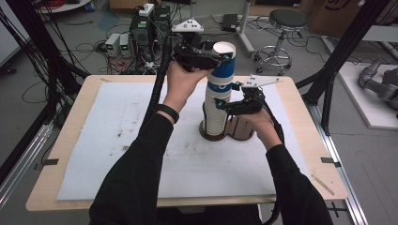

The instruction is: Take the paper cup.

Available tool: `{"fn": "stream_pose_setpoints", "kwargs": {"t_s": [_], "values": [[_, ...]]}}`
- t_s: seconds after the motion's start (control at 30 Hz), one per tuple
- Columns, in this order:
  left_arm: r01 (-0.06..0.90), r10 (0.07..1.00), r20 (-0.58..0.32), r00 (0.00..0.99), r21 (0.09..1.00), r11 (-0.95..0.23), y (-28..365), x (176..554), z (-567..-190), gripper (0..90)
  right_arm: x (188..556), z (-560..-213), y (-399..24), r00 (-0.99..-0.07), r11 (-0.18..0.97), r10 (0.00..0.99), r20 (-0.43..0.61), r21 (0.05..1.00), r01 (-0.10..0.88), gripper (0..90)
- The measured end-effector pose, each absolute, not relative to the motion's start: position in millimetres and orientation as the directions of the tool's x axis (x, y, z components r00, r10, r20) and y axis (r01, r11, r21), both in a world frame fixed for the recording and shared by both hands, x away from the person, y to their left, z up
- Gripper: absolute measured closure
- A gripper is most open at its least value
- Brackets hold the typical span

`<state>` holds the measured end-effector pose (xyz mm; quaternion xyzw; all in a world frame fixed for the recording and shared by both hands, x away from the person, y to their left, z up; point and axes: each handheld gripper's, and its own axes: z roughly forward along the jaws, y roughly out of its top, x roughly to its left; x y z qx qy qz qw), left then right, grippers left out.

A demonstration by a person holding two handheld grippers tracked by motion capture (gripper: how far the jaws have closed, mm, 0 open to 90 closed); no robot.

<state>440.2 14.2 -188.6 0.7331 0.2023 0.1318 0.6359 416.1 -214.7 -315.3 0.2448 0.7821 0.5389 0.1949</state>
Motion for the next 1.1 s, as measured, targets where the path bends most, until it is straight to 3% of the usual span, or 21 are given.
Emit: {"fn": "stream_pose_setpoints", "kwargs": {"t_s": [0.7,1.1], "values": [[0.027,0.476,-0.015,0.88,0.999,-0.018,38.1,420.4,-138.7,30.0,415.5,-315.0,-214.6,-0.803,0.301,0.595,-0.042,0.938,0.174,14.3],[0.014,0.496,0.009,0.868,0.999,-0.044,74.7,393.0,-145.2,29.9,415.4,-315.0,-214.8,-0.801,0.3,0.597,-0.04,0.938,0.176,14.3]]}}
